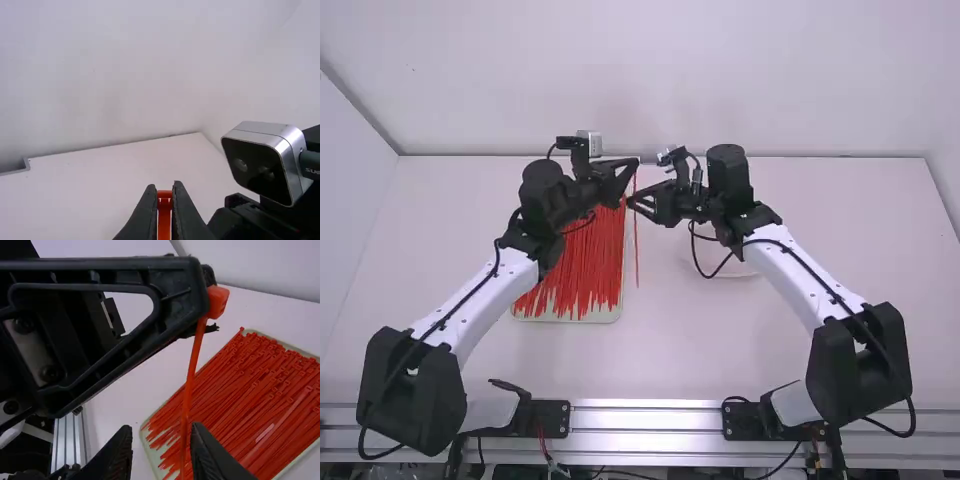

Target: Fasten the cable tie

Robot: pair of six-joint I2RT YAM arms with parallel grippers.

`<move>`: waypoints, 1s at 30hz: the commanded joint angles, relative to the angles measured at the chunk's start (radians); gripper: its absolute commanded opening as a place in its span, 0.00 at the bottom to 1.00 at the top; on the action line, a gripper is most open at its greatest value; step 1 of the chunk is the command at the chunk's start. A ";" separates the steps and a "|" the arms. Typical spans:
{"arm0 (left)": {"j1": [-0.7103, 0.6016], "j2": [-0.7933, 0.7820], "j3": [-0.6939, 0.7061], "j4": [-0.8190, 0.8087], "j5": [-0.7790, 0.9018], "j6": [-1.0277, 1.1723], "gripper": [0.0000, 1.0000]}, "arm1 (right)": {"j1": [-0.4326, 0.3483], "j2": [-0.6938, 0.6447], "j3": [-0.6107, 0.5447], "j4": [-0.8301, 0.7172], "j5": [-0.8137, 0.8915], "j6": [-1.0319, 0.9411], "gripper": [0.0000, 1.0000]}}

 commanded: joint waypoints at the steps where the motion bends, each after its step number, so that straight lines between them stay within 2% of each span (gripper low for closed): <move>1: -0.010 -0.003 0.031 0.007 0.003 -0.009 0.02 | -0.002 0.008 0.030 0.005 -0.009 0.004 0.20; 3: -0.010 -0.003 0.031 0.007 0.003 -0.010 0.02 | -0.002 0.008 0.030 0.004 -0.010 0.004 0.04; 4: -0.009 -0.003 0.031 0.008 0.003 -0.013 0.02 | -0.002 0.008 0.030 0.004 -0.010 0.004 0.00; 15: -0.009 -0.003 0.031 0.041 0.024 -0.031 0.02 | -0.004 0.008 0.030 0.003 -0.010 0.003 0.00; 17: -0.007 -0.003 0.031 0.038 0.022 -0.031 0.18 | -0.013 0.008 0.030 0.000 -0.011 0.000 0.00; 18: 0.002 -0.003 0.031 0.040 0.024 -0.032 0.30 | -0.022 0.008 0.030 -0.005 -0.015 -0.005 0.00; 21: 0.028 -0.003 0.031 0.051 0.070 -0.031 0.41 | -0.046 0.008 0.030 -0.011 -0.054 -0.024 0.00; 30: 0.205 -0.002 0.032 0.174 0.398 -0.005 0.51 | -0.135 0.008 0.030 -0.007 -0.263 -0.152 0.00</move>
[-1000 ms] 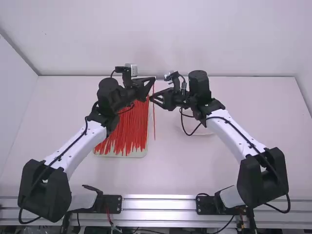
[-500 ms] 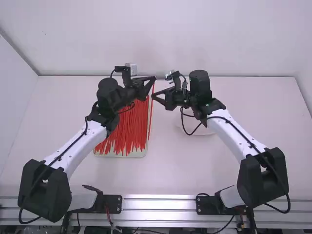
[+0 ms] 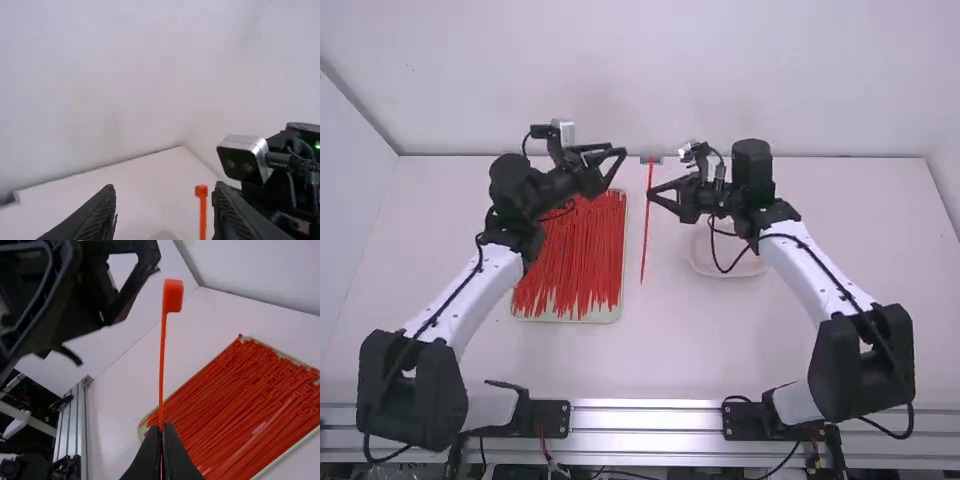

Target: Fasten the cable tie

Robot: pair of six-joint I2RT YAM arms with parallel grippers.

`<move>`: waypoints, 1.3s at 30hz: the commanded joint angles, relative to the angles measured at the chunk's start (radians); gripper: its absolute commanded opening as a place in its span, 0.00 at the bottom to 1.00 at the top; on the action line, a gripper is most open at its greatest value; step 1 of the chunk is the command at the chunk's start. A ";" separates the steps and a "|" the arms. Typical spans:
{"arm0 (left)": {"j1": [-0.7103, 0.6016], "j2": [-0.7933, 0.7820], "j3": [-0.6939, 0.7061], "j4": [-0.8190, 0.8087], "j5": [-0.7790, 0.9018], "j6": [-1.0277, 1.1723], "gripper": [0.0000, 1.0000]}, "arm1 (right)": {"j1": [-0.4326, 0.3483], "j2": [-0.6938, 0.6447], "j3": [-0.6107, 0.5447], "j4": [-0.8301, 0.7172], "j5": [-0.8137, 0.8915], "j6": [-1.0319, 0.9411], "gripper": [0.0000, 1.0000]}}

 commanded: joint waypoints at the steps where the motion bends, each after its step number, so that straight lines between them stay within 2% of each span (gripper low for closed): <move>1: 0.053 -0.002 0.032 0.023 0.167 0.024 0.51 | -0.017 0.008 0.030 0.005 -0.097 -0.060 0.00; 11: 0.099 0.101 0.158 0.046 0.517 0.042 0.62 | -0.030 0.008 0.030 0.008 -0.129 -0.192 0.00; 18: 0.070 0.169 0.225 0.045 0.700 0.092 0.62 | -0.029 0.008 0.030 0.006 -0.130 -0.312 0.00; 23: 0.024 0.182 0.219 0.042 0.732 0.183 0.62 | -0.008 0.007 0.030 0.022 -0.130 -0.416 0.00; 30: 0.017 0.187 0.219 0.042 0.725 0.205 0.61 | 0.005 0.007 0.030 0.100 -0.130 -0.451 0.00; 39: 0.010 0.192 0.216 0.042 0.724 0.267 0.50 | 0.038 0.007 0.030 0.135 -0.130 -0.483 0.00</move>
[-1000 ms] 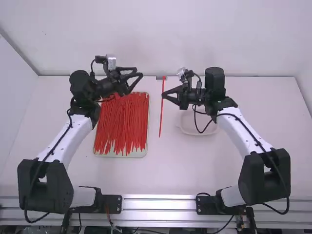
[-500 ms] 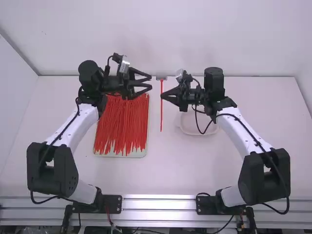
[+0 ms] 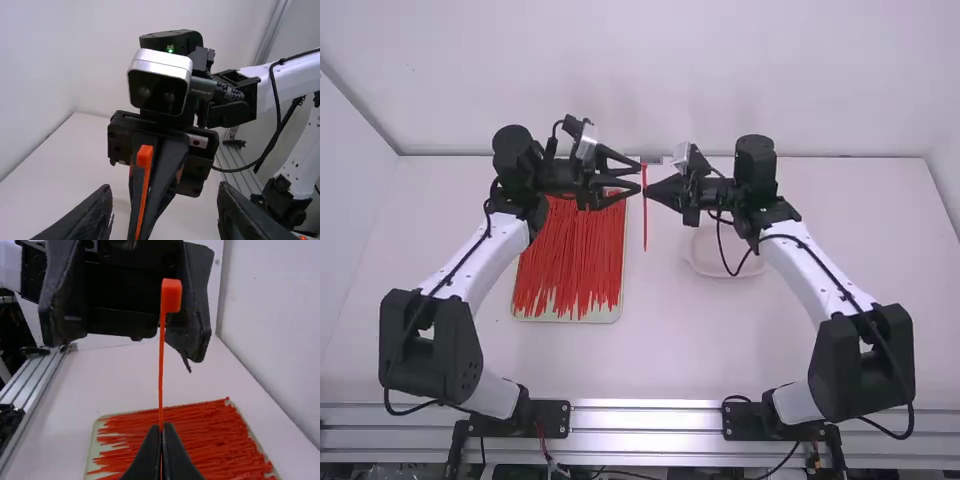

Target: Fasten the cable tie

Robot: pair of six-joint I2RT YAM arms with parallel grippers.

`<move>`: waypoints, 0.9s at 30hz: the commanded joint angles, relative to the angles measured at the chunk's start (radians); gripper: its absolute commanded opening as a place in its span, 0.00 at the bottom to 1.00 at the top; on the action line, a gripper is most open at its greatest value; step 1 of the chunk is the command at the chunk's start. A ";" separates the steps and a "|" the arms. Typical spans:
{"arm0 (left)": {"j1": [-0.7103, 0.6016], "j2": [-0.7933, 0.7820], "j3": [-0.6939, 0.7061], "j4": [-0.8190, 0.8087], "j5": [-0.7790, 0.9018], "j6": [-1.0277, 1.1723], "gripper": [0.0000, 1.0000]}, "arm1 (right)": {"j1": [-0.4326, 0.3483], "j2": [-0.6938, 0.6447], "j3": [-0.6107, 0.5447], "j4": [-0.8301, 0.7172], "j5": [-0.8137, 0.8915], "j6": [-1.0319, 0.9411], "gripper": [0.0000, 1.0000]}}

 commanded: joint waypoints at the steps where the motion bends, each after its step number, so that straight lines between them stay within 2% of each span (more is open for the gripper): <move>1: -0.001 0.013 0.016 0.008 0.018 0.042 0.47 | 0.026 0.007 0.029 0.003 -0.014 -0.019 0.00; 5: -0.011 0.018 0.016 0.010 0.018 0.042 0.40 | 0.042 0.007 0.029 0.004 -0.013 -0.022 0.00; 9: -0.008 0.018 0.016 0.007 0.018 0.041 0.25 | 0.039 0.007 0.029 0.020 -0.013 -0.013 0.00; 14: -0.002 0.018 0.016 0.010 0.018 0.041 0.20 | 0.024 0.006 0.029 0.035 -0.014 0.012 0.00; 18: -0.004 0.018 0.016 0.011 0.017 0.038 0.12 | 0.018 0.006 0.029 0.037 -0.032 0.015 0.00; 27: -0.003 0.018 0.016 0.050 0.015 0.011 0.06 | 0.026 0.006 0.029 0.031 -0.032 -0.003 0.00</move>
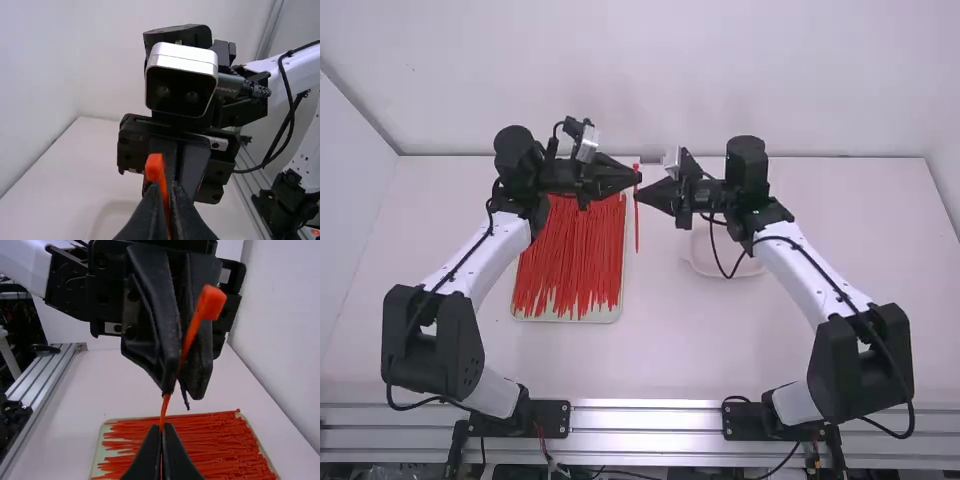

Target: Fasten the cable tie

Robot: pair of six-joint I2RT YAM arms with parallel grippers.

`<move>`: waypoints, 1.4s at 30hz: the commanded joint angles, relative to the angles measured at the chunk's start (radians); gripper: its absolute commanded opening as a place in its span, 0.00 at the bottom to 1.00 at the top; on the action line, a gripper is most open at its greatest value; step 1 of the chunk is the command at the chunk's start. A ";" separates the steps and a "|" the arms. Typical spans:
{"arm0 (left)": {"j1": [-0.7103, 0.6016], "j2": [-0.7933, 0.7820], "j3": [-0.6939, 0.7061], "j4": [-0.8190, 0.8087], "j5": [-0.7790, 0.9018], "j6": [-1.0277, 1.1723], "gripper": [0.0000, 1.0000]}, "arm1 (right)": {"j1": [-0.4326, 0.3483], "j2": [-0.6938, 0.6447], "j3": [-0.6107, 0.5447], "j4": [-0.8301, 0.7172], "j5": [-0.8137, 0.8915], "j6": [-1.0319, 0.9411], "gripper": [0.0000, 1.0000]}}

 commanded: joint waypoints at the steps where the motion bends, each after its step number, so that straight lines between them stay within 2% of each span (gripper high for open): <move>1: 0.002 0.001 0.016 0.019 0.013 -0.011 0.04 | -0.003 0.006 0.029 0.000 -0.020 -0.005 0.00; 11: -0.006 0.001 0.016 0.040 -0.043 -0.081 0.02 | -0.003 0.006 0.029 0.020 -0.019 0.031 0.01; 12: 0.001 0.001 0.016 0.059 -0.043 -0.103 0.02 | -0.004 0.006 0.029 0.035 -0.019 0.055 0.13; 13: 0.002 0.001 0.016 0.062 -0.043 -0.106 0.02 | -0.005 0.006 0.029 0.037 -0.019 0.058 0.16; 14: 0.003 0.001 0.016 0.075 -0.043 -0.117 0.02 | -0.007 0.006 0.029 0.045 -0.019 0.067 0.28; 15: 0.000 0.001 0.016 0.090 -0.047 -0.130 0.02 | -0.015 0.006 0.029 0.053 -0.019 0.080 0.43; 17: 0.000 0.001 0.016 0.096 -0.074 -0.153 0.02 | -0.022 0.006 0.029 0.058 -0.019 0.102 0.65; 19: 0.005 0.001 0.016 0.108 -0.101 -0.180 0.02 | -0.031 0.006 0.029 0.060 -0.020 0.120 0.99; 22: 0.021 0.001 0.020 0.135 -0.122 -0.228 0.02 | -0.043 0.006 0.029 0.047 -0.020 0.119 0.99; 25: 0.032 0.002 0.049 0.093 -0.119 -0.228 0.02 | -0.052 0.006 0.029 0.031 -0.019 0.119 0.99; 30: 0.031 0.002 0.150 -0.143 -0.126 -0.113 0.02 | -0.056 0.006 0.029 0.019 -0.019 0.118 0.99; 35: 0.031 0.031 0.296 -0.431 -0.201 -0.025 0.02 | -0.054 0.006 0.029 0.022 -0.020 0.115 0.99; 42: 0.042 0.132 0.425 -0.544 -0.197 -0.084 0.02 | -0.054 0.006 0.029 0.016 -0.010 0.116 0.99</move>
